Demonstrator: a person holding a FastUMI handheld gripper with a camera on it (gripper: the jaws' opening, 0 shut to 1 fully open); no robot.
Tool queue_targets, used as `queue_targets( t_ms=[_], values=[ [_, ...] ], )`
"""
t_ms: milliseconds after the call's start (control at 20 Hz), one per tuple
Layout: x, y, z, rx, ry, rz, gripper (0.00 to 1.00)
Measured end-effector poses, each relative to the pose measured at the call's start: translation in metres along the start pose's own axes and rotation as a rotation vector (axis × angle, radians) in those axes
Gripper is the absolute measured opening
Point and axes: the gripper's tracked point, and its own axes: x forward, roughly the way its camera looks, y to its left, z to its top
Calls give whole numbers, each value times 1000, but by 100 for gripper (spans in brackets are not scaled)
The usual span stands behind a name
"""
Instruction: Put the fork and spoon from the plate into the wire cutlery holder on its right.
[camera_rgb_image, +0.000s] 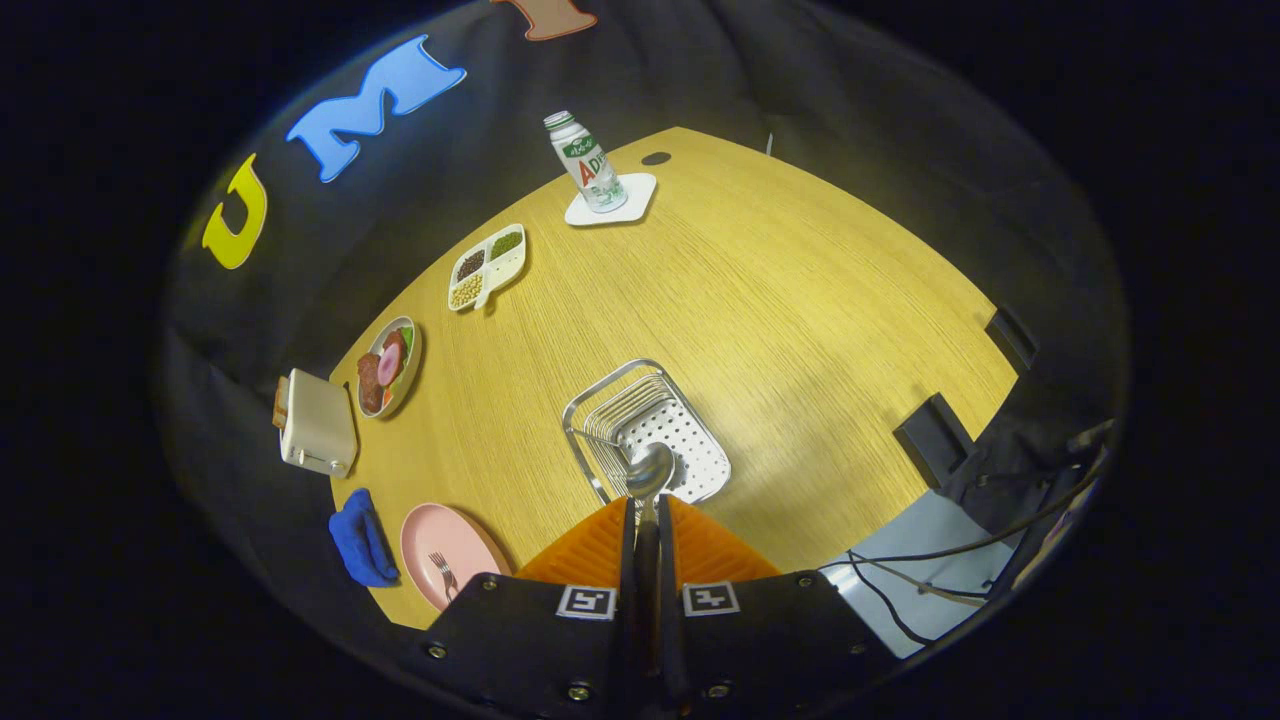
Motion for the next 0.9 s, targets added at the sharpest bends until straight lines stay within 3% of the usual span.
queue_targets(
  t_ms=[200, 900],
  values=[
    [-9, 2, 14, -16, -51, 3, 18],
    [-33, 35, 29, -92, -130, 54, 19]
  ],
)
